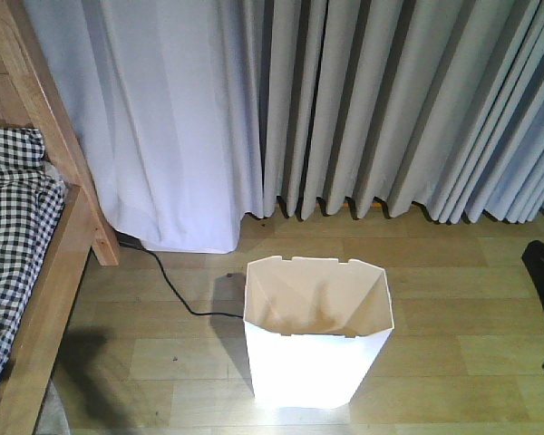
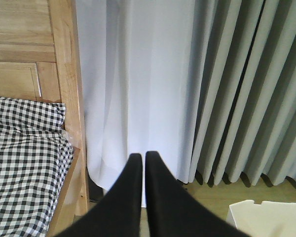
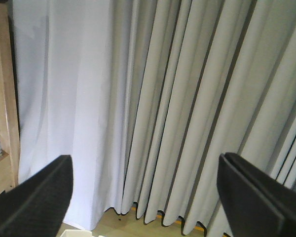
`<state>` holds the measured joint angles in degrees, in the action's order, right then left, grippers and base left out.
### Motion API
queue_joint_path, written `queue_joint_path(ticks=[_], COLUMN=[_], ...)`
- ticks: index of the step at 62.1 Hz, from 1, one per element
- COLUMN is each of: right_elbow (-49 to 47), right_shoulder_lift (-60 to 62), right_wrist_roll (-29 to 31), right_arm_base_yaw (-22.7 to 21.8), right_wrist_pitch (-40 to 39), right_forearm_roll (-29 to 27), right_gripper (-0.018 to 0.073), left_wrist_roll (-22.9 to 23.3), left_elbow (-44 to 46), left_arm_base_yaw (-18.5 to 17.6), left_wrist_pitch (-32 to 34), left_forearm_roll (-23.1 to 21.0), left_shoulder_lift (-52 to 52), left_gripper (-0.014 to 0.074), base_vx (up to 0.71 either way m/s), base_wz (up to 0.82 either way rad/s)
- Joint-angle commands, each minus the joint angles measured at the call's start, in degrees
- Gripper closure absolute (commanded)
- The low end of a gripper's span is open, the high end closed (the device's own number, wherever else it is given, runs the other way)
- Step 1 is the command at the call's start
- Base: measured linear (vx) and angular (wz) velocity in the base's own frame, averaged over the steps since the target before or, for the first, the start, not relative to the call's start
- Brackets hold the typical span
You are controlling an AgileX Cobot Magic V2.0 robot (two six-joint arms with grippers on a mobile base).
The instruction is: Move trash bin to bedside with robot
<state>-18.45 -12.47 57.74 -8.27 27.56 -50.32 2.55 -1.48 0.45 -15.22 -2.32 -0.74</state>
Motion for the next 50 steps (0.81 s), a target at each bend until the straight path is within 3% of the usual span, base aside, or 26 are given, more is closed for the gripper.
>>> queue_joint_path(ticks=[1,4,14,50], right_elbow=[-1.49,-1.49,-1.49,-1.49], right_shoulder_lift=[-0.59,-0.59,-0.59,-0.59], right_wrist_roll=[-1.61,-2.32,-4.17,-4.09], right_arm_base_yaw=[-0.17,-0.17,-0.17,-0.17], right_wrist_pitch=[-4.35,-5.61,-7.26,-7.21], right_forearm_roll=[-0.33,-0.33,-0.67,-1.38], right_gripper=[0.0058,0.0140,0.0579,0.0568], left_wrist_roll=[0.35,0.35,0.35,0.35], left_elbow=[-0.67,-0.67,-0.67,-0.67], left_arm_base_yaw=[0.03,0.03,0.03,0.03], left_wrist_pitch=[3.98,3.98,3.98,3.98], left_forearm_roll=[-0.23,-0.23,-0.23,-0.23], left_shoulder_lift=[-0.78,-0.78,-0.78,-0.78], left_gripper=[0.0602,0.0602,0.0602,0.0602], base_vx=[0.00,0.00,0.00,0.00], base_wz=[0.00,0.00,0.00,0.00])
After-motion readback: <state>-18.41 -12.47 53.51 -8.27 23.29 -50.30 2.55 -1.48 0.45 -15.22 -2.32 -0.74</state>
